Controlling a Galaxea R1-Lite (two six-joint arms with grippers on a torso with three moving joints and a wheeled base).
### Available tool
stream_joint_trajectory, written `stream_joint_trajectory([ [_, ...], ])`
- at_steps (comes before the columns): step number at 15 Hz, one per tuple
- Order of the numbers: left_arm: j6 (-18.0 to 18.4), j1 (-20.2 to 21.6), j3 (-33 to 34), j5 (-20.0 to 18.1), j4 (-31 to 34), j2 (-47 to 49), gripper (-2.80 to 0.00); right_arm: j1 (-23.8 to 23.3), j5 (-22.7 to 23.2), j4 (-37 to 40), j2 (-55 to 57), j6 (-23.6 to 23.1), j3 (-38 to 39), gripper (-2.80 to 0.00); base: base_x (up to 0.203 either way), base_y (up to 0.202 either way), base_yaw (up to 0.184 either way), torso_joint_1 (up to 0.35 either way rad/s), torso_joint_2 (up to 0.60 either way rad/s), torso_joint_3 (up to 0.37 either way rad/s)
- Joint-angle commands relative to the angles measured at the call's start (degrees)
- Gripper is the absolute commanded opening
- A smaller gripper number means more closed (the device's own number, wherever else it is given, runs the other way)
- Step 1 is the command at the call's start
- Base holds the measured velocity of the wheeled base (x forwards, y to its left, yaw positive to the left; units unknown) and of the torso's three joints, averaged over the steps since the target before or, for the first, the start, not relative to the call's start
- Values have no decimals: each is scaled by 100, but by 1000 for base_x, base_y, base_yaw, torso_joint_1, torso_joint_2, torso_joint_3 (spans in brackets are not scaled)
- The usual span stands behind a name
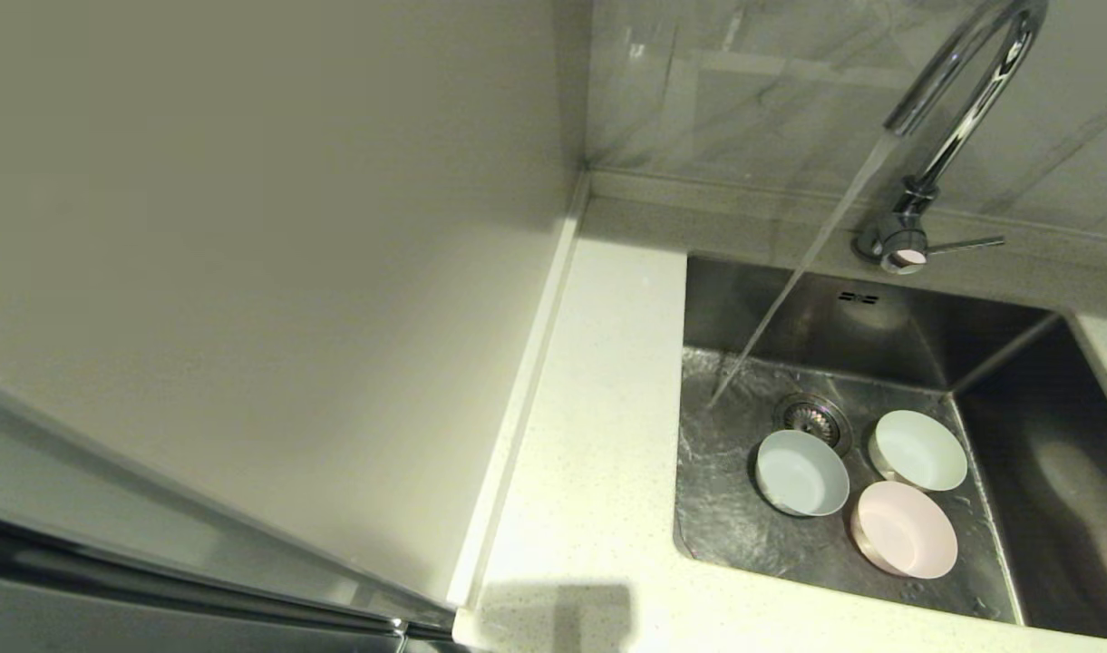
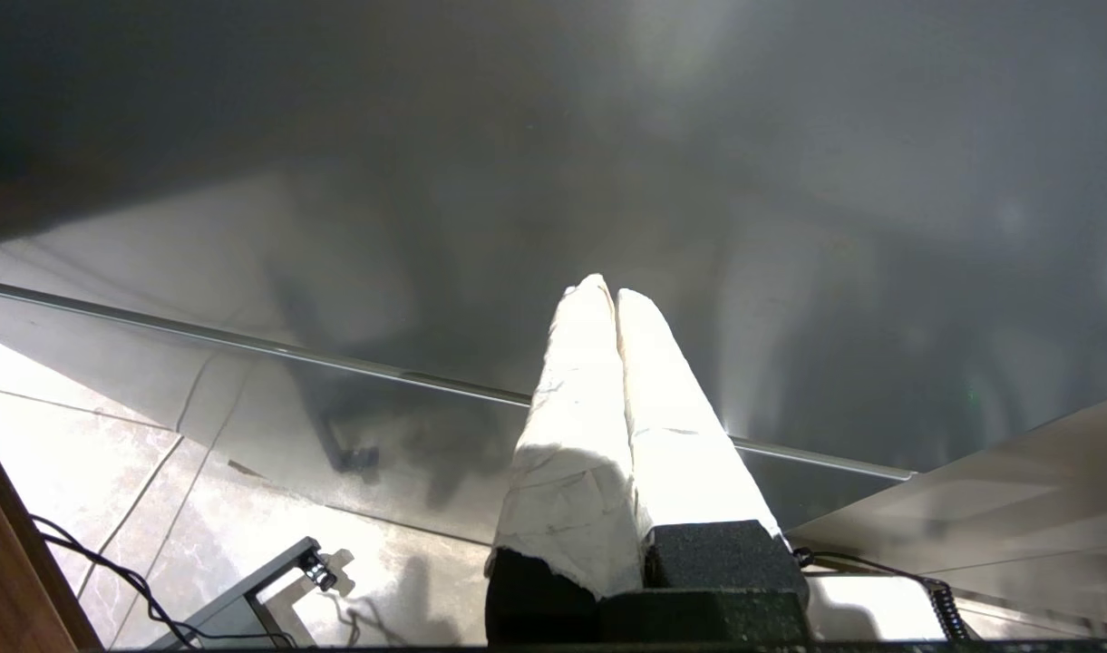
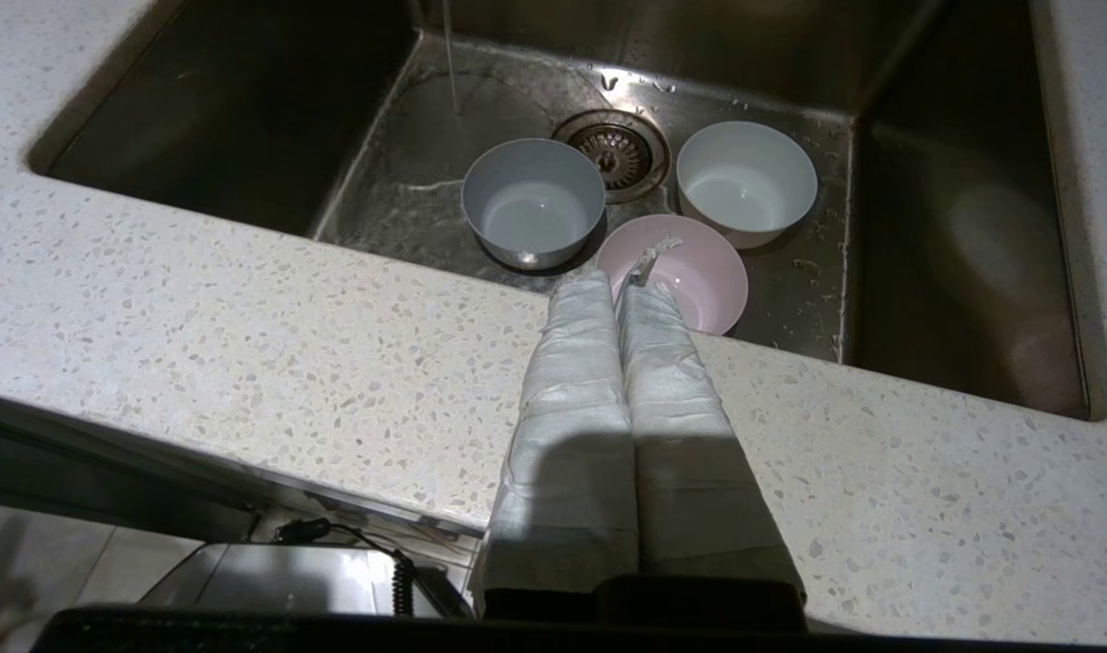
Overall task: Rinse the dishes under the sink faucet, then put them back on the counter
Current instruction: Wait for the water to rinse the bowl
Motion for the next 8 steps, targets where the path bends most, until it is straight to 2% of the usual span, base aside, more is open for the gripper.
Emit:
stream_joint_trajectory([
  [1, 0, -1, 0, 4, -2, -18, -280, 0, 0, -2, 11, 0, 0, -280, 0, 0, 0, 0, 0, 0],
  [8, -4, -4, 0, 4, -2, -26, -280, -6, 0, -10, 11, 0, 0, -280, 0, 0, 0, 0, 0, 0],
])
